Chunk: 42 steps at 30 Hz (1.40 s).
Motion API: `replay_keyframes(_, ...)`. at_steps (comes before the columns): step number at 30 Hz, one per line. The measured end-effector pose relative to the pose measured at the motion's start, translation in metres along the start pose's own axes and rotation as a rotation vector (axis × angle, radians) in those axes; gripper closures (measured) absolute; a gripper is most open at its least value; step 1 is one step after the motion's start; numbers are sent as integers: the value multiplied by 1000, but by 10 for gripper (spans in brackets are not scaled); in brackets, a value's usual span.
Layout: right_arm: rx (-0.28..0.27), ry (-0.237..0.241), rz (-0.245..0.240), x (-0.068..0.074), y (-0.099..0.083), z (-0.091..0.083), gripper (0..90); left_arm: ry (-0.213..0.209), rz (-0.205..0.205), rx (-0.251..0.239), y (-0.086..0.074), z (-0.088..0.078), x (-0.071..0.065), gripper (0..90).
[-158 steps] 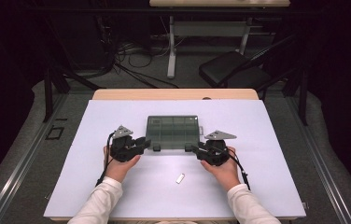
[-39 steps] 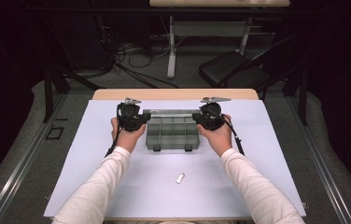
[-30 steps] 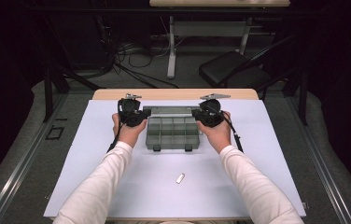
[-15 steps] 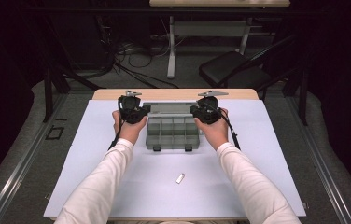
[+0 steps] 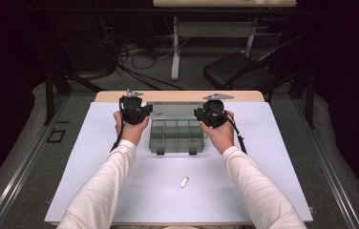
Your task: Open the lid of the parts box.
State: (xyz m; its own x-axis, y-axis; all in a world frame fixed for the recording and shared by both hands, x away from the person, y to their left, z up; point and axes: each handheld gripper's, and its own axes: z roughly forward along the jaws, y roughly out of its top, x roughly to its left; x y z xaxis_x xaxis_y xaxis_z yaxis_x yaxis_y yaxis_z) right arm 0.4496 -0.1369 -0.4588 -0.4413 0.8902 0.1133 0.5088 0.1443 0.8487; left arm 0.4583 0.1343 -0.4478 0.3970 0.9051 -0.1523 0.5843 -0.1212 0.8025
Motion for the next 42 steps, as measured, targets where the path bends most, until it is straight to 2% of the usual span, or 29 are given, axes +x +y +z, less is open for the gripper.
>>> replay_keyframes(5, 12, 12, -16, -1, -8, -3, 687, 4, 0, -15, 0, 0, -1, 891)
replay_keyframes(9, -2, 24, -24, -4, -15, -8, 605, 3, 1, -15, 0, 1, -1, 888)
replay_keyframes(12, -12, 23, -64, -6, -19, -10, 574, -1, 2, -10, 0, 0, 0, 886)
replay_keyframes(15, -33, 20, -106, -9, -24, -12, 575, 6, -1, -16, 0, 1, 0, 883)
replay_keyframes(17, -33, 6, -115, -12, -27, -12, 575, 6, -2, -15, 0, 1, -1, 882)
replay_keyframes(21, -21, -11, -98, -18, -30, -8, 578, 6, 4, -14, 0, 0, -1, 882)
replay_keyframes(25, -30, -36, -105, -22, -31, -3, 595, 8, 2, -16, 0, 1, 0, 882)
replay_keyframes(29, -47, -75, -87, -26, -34, 7, 637, 13, 1, -14, 0, 2, 0, 882)
replay_keyframes(34, -52, -105, -112, -25, -37, 18, 674, 14, 3, -16, 0, 2, 0, 882)
replay_keyframes(38, -56, -117, -80, -28, -40, 29, 693, 16, 0, -12, -1, 3, 0, 882)
replay_keyframes(42, -63, -125, -68, -30, -44, 38, 698, 17, 3, -18, -1, 4, 0, 881)
